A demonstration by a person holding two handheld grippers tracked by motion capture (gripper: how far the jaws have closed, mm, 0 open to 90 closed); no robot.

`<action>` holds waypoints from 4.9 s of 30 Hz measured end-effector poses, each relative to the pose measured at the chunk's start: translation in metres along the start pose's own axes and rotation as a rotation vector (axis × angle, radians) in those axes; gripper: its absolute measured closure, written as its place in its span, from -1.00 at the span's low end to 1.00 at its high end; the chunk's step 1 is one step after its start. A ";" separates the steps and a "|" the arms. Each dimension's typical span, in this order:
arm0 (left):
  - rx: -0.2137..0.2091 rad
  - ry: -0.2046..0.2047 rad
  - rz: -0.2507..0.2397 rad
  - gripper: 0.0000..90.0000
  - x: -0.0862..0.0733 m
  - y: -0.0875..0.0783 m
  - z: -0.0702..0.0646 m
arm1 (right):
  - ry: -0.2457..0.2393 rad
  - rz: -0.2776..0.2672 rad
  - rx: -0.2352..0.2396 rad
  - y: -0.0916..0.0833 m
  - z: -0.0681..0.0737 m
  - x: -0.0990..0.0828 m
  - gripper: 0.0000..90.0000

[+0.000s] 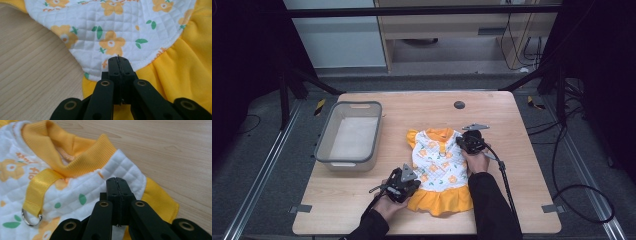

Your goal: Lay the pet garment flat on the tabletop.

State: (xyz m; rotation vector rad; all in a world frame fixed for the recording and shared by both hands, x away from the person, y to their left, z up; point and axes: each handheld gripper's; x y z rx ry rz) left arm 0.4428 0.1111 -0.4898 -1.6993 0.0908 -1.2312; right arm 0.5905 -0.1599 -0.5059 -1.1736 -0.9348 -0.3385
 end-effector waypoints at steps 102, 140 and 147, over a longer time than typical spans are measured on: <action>0.179 -0.142 -0.130 0.46 0.085 0.031 0.085 | -0.168 -0.002 0.223 -0.130 0.048 -0.083 1.00; 0.116 -0.129 -0.179 -0.38 -0.062 -0.078 0.057 | 0.029 -0.104 -0.022 -0.154 -0.009 -0.095 -0.49; 0.158 -0.137 -0.189 -0.44 -0.074 -0.088 0.065 | 0.022 -0.104 -0.043 -0.153 -0.010 -0.097 -0.53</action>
Point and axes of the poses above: each handheld gripper's, and its own axes: y roughly forward along the jaws, x roughly out of its top, z roughly to its left, and after that the axes turned 1 degree about z, right-handed
